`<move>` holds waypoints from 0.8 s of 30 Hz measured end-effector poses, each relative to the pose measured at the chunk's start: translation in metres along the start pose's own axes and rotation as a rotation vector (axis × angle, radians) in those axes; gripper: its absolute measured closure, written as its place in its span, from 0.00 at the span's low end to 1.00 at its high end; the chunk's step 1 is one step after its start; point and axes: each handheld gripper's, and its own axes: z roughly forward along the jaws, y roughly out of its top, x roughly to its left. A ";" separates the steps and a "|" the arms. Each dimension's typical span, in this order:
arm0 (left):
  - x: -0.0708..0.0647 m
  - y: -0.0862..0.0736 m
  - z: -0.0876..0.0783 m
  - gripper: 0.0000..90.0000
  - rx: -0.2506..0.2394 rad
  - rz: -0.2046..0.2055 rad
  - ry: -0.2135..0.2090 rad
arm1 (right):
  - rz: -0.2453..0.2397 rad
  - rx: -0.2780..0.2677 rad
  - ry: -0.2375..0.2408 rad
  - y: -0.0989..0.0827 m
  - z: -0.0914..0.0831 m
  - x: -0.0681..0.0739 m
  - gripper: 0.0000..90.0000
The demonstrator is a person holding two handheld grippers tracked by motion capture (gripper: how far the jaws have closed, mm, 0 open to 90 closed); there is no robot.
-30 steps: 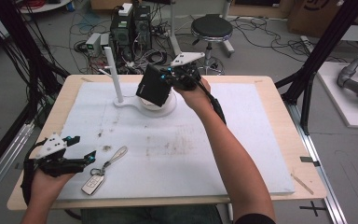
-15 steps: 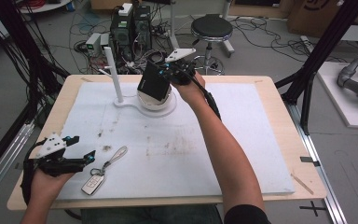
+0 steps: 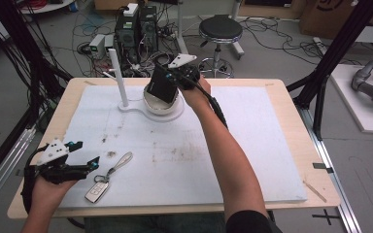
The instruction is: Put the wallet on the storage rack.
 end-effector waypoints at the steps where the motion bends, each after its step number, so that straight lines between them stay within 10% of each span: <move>1: 0.000 0.000 0.000 0.19 -0.003 -0.001 0.000 | -0.004 0.000 -0.001 -0.001 0.001 0.000 0.94; 19: -0.001 0.000 0.003 0.19 0.005 0.007 -0.010 | 0.004 0.082 0.044 -0.021 0.020 0.020 0.89; 24: -0.002 0.001 0.003 0.19 0.004 0.008 -0.012 | 0.060 0.078 0.038 -0.018 0.014 0.018 0.54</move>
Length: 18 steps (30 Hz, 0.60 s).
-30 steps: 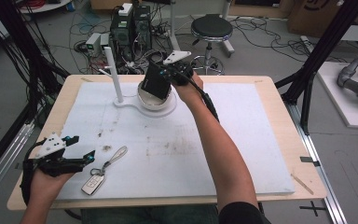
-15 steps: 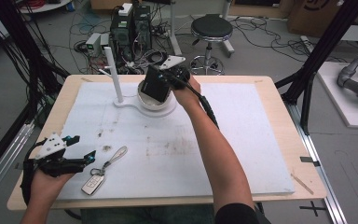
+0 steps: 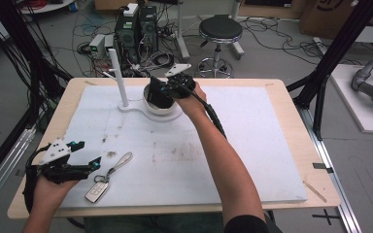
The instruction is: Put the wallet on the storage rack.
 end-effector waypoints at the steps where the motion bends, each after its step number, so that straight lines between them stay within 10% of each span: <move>1: 0.000 0.000 0.000 0.19 -0.001 -0.001 0.001 | 0.000 0.000 0.000 0.000 0.000 0.000 0.54; 18: -0.002 0.007 0.010 0.19 -0.006 0.006 -0.027 | 0.058 0.021 0.073 -0.002 -0.050 -0.013 0.36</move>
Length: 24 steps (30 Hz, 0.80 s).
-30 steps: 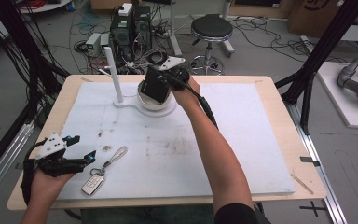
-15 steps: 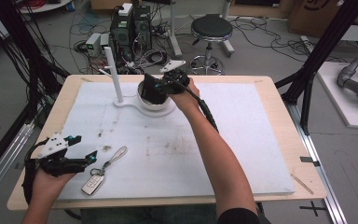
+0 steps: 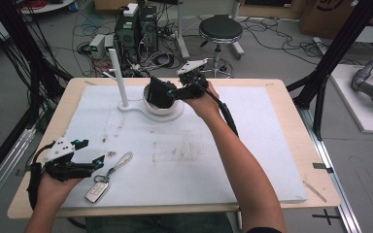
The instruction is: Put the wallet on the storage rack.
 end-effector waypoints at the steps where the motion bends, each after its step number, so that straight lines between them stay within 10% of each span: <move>1: 0.000 0.001 0.001 0.19 -0.003 0.000 -0.003 | 0.004 0.000 0.009 -0.002 -0.007 -0.001 0.36; 6: 0.001 0.004 0.006 0.19 -0.006 -0.003 -0.014 | -0.020 -0.065 -0.019 -0.015 -0.024 0.000 0.37; 24: 0.010 0.016 0.025 0.19 -0.043 -0.026 -0.057 | 0.123 -0.100 -0.026 -0.095 -0.093 -0.013 0.34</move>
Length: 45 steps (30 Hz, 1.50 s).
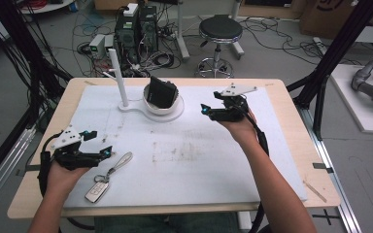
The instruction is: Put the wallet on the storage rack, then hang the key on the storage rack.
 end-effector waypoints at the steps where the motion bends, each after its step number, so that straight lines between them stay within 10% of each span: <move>1: 0.000 0.001 0.001 0.19 -0.001 -0.003 0.001 | 0.006 -0.002 -0.006 -0.003 -0.004 -0.001 0.34; 24: -0.003 0.006 0.021 0.19 0.006 0.021 -0.044 | 0.160 -0.031 -0.102 -0.110 -0.078 0.002 0.22; 45: -0.006 0.008 0.030 0.19 0.023 0.030 -0.067 | 0.207 -0.036 -0.177 -0.126 -0.080 -0.009 0.22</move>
